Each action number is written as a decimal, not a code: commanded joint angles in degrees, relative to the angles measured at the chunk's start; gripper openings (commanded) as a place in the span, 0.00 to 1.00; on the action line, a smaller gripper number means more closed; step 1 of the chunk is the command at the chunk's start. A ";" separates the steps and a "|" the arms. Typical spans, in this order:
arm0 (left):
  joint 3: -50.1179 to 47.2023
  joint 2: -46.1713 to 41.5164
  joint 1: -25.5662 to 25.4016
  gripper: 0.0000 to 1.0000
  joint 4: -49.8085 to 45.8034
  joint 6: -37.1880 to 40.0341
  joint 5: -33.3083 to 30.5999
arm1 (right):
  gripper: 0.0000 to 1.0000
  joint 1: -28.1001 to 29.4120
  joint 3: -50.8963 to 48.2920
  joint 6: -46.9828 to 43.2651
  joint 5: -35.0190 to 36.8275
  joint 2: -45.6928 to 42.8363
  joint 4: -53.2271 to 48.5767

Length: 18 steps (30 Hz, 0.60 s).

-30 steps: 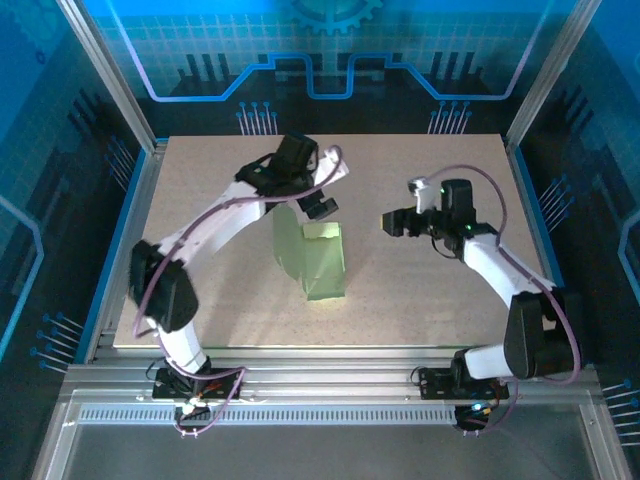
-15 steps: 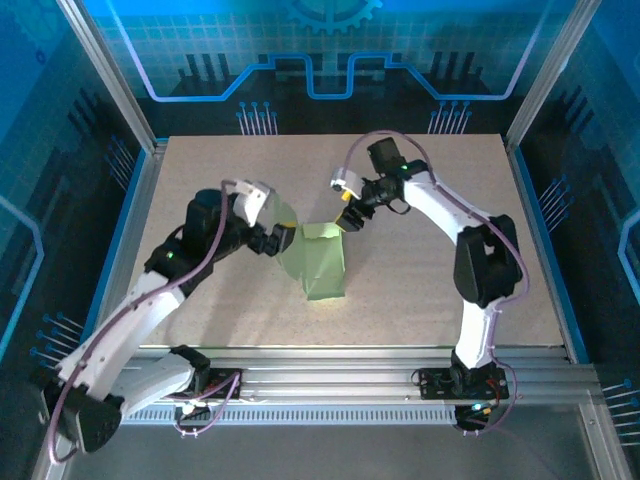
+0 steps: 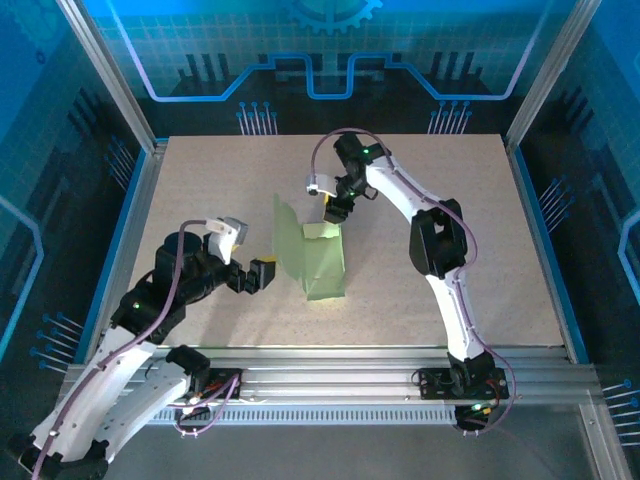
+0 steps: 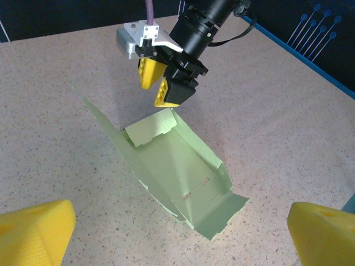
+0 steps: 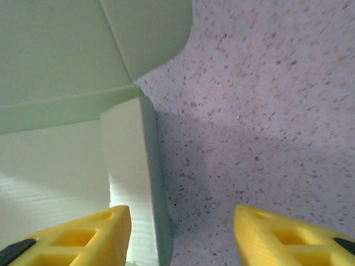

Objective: Fold the paper box

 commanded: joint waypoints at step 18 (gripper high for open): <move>-3.20 0.84 -0.14 0.99 -0.57 0.75 1.35 | 0.18 2.37 10.68 -2.46 4.00 10.05 -9.39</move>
